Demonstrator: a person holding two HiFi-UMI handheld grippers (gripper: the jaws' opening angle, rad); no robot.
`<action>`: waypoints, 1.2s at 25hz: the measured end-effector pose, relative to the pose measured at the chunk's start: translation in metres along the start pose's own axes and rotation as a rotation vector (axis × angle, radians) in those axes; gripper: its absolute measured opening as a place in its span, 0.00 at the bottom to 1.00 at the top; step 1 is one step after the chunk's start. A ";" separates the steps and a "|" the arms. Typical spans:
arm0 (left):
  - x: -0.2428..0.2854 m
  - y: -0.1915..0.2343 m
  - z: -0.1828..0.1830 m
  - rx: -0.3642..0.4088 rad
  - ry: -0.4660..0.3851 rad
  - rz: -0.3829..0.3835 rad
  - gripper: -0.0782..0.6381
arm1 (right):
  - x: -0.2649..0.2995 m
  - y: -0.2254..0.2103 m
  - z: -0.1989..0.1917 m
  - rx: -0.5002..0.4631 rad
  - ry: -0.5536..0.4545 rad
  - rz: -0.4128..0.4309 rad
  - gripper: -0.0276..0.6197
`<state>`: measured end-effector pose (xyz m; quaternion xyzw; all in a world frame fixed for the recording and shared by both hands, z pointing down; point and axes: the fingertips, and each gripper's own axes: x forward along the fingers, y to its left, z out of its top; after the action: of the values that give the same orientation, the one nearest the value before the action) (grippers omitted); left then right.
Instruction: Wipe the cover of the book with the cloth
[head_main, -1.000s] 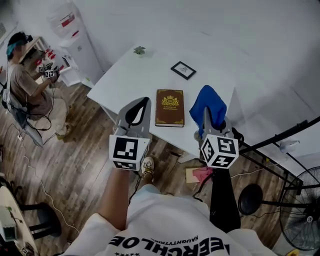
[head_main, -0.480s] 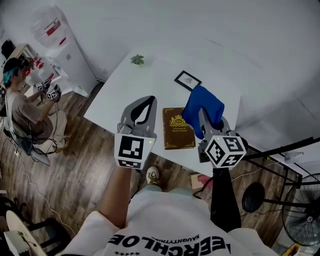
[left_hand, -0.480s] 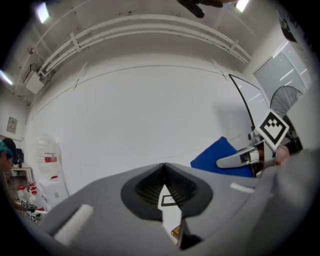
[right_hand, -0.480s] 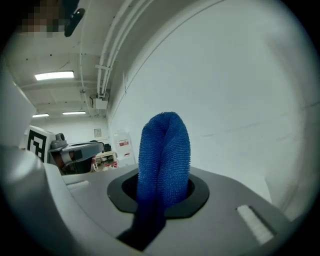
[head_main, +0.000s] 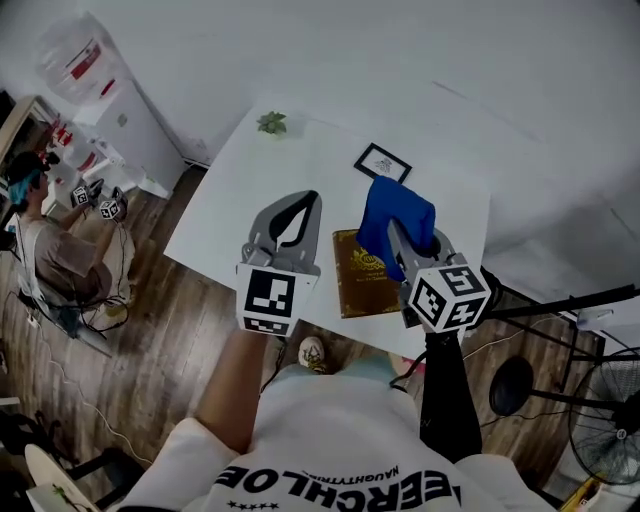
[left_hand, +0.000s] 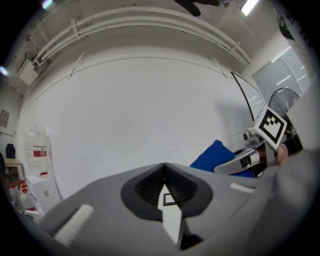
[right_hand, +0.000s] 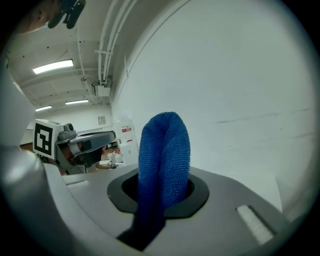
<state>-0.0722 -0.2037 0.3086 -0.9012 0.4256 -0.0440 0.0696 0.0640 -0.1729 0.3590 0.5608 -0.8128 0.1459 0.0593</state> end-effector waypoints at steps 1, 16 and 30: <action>0.003 0.001 -0.004 -0.008 0.004 -0.003 0.19 | 0.005 0.000 -0.005 -0.014 0.025 0.002 0.14; 0.040 0.011 -0.073 -0.074 0.128 0.039 0.19 | 0.078 -0.016 -0.086 0.094 0.419 0.136 0.14; 0.043 0.004 -0.120 -0.103 0.227 0.058 0.19 | 0.118 -0.017 -0.206 0.375 0.773 0.150 0.14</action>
<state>-0.0643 -0.2501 0.4272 -0.8800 0.4584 -0.1218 -0.0243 0.0232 -0.2220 0.5885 0.4054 -0.7290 0.4940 0.2454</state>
